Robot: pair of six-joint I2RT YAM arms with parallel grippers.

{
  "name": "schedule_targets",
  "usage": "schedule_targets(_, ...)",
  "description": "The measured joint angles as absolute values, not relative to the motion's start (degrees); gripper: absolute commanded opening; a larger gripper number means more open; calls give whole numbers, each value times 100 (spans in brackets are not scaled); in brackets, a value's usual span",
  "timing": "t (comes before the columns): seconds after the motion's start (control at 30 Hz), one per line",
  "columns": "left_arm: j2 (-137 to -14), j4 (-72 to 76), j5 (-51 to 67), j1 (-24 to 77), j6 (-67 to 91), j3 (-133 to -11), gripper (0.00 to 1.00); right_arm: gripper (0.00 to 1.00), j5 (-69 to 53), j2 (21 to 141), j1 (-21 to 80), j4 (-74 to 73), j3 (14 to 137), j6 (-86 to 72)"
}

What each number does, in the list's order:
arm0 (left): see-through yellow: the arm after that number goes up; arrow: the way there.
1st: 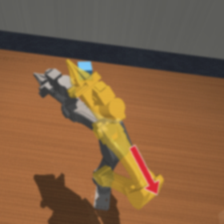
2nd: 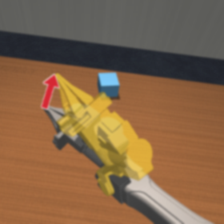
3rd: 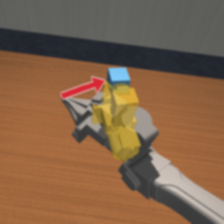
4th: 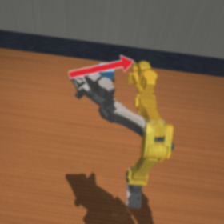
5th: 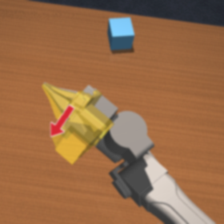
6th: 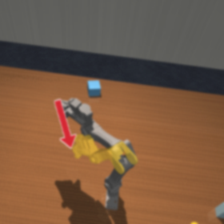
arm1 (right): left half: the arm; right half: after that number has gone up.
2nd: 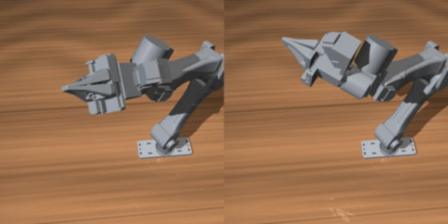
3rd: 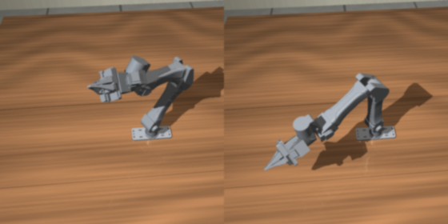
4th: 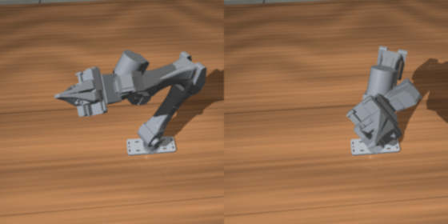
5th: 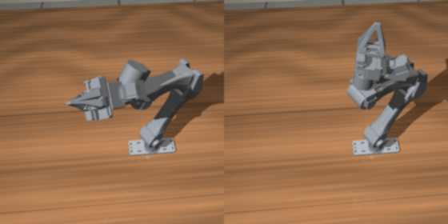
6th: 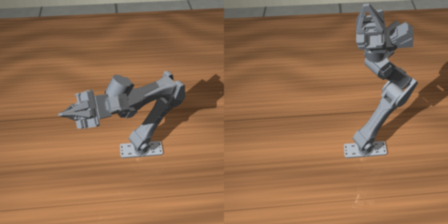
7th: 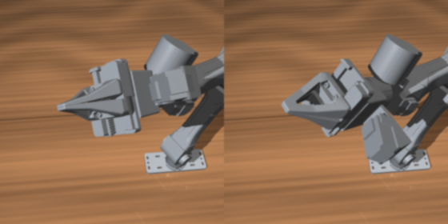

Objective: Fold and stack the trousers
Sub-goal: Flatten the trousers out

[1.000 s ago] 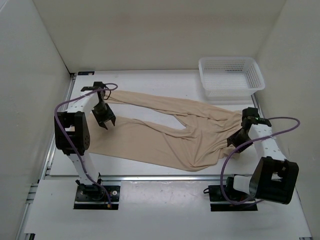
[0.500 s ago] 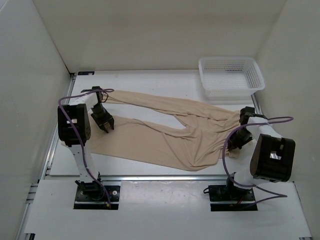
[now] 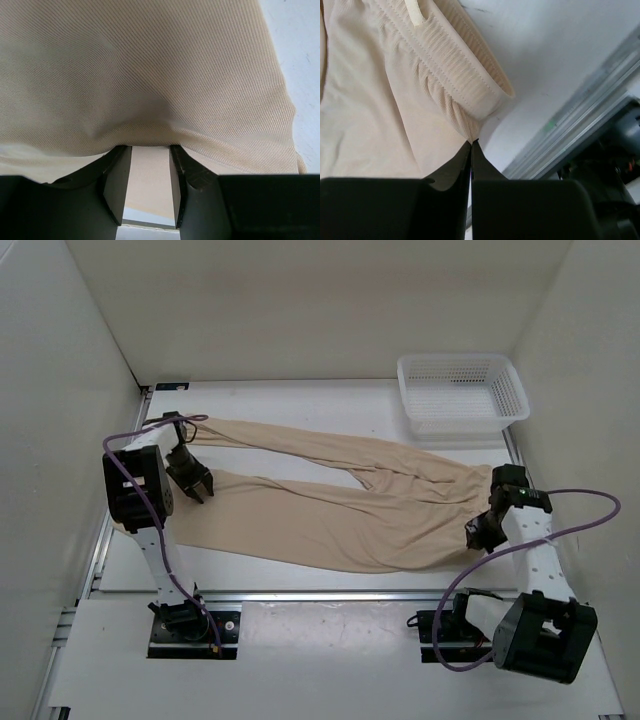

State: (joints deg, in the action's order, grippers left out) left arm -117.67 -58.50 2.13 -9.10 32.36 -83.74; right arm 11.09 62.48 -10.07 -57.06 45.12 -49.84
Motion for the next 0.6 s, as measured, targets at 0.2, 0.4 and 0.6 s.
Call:
schedule_targets(0.2, -11723, -5857, 213, -969, 3188, -8374, 56, 23, 1253, 5854, -1002, -6340, 4512, -5212)
schedule_targets(0.4, -11668, -6248, 189, -871, 3044, -9258, 53, 31, 1546, 5706, -746, -6552, 4888, -5323)
schedule_targets(0.6, -12110, -6462, 259, -720, 2932, -11297, 23, 31, 1949, 6829, 8, -6180, 6169, -5328)
